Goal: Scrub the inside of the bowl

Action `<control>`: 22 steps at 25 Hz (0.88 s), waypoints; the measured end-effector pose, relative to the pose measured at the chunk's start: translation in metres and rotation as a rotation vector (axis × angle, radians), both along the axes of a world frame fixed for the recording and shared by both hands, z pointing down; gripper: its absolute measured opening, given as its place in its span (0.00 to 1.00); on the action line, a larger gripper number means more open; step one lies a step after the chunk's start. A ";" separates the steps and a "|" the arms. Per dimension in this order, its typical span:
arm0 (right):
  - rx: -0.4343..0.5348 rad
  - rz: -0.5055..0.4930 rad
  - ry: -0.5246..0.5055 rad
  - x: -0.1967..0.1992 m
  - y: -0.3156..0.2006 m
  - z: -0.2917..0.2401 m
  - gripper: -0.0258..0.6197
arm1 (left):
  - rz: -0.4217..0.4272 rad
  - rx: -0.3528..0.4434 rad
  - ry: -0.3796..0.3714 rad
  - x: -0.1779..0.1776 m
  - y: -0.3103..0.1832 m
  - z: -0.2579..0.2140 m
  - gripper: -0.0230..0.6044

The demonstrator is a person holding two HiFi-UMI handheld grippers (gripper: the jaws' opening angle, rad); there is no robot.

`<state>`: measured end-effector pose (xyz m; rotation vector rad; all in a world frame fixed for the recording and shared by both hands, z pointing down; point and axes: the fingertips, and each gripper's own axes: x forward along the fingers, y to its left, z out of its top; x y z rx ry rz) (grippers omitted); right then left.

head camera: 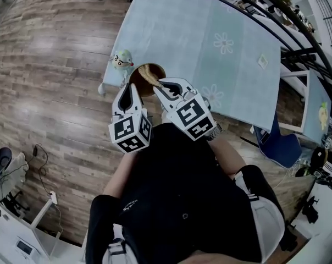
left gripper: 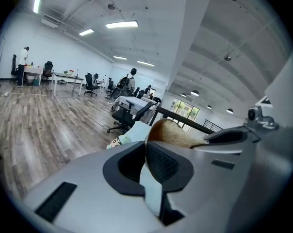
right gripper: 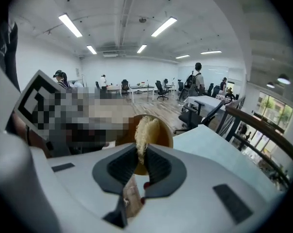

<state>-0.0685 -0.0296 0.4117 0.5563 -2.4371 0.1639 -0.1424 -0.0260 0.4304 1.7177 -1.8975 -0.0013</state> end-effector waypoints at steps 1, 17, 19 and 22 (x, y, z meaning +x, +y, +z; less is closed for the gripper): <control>-0.001 -0.020 0.003 -0.001 -0.001 0.005 0.11 | -0.011 -0.008 0.002 0.001 -0.003 0.002 0.08; -0.492 -0.200 -0.237 0.053 -0.015 0.047 0.11 | -0.080 -0.144 -0.002 0.064 -0.053 0.048 0.08; -0.542 -0.194 -0.287 0.064 -0.021 0.047 0.11 | -0.087 -0.165 0.020 0.070 -0.059 0.058 0.08; -0.566 -0.160 -0.347 0.079 -0.035 0.045 0.11 | -0.091 -0.213 0.019 0.076 -0.067 0.077 0.08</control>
